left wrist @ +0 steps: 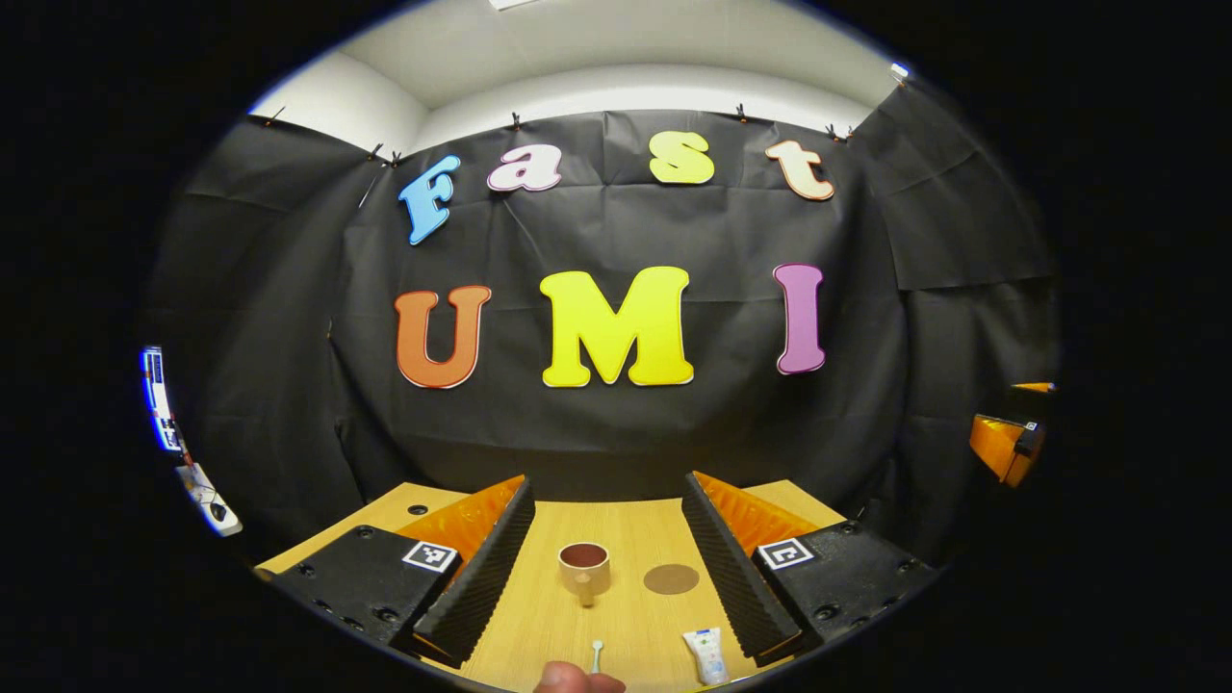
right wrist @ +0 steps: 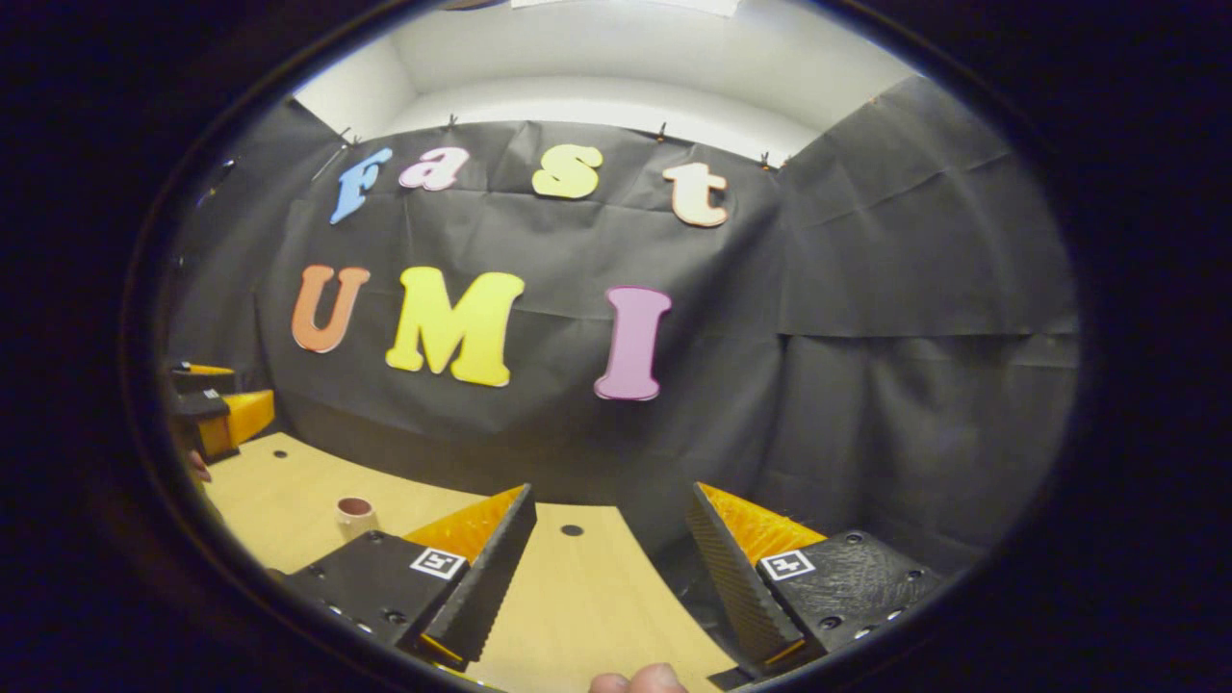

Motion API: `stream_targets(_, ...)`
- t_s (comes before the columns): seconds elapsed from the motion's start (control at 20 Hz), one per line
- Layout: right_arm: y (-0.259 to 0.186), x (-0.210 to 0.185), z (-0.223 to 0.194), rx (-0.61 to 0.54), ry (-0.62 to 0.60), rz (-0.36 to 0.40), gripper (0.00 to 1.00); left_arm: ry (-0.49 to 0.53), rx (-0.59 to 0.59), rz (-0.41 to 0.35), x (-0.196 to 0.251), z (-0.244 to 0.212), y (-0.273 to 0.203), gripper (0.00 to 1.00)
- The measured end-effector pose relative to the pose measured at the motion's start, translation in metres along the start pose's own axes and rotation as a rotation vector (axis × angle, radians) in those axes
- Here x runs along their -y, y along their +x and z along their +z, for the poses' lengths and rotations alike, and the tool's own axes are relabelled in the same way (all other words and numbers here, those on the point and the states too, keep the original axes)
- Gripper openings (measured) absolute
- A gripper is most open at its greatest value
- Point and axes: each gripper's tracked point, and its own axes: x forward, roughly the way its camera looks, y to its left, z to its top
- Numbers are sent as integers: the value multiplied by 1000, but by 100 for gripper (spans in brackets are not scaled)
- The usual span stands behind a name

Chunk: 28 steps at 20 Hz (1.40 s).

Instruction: Put the toothbrush and toothpaste on the desktop into the cup, then pick up the cup and place it on the coaster on the desktop.

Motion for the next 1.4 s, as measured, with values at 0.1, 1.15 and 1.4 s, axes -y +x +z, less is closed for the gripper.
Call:
stream_targets(0.1, 5, -24, 1, 6, 9, 42, 95, 2, -10, 12, -6, -5, -2, 97)
stream_targets(1.15, 5, -124, -114, -361, -90, 258, 95, -70, -366, -20, -24, -121, -24, 98)
stream_targets(1.4, -4, -138, -172, -532, -87, 287, 95, -60, -533, -28, -20, -179, -37, 98)
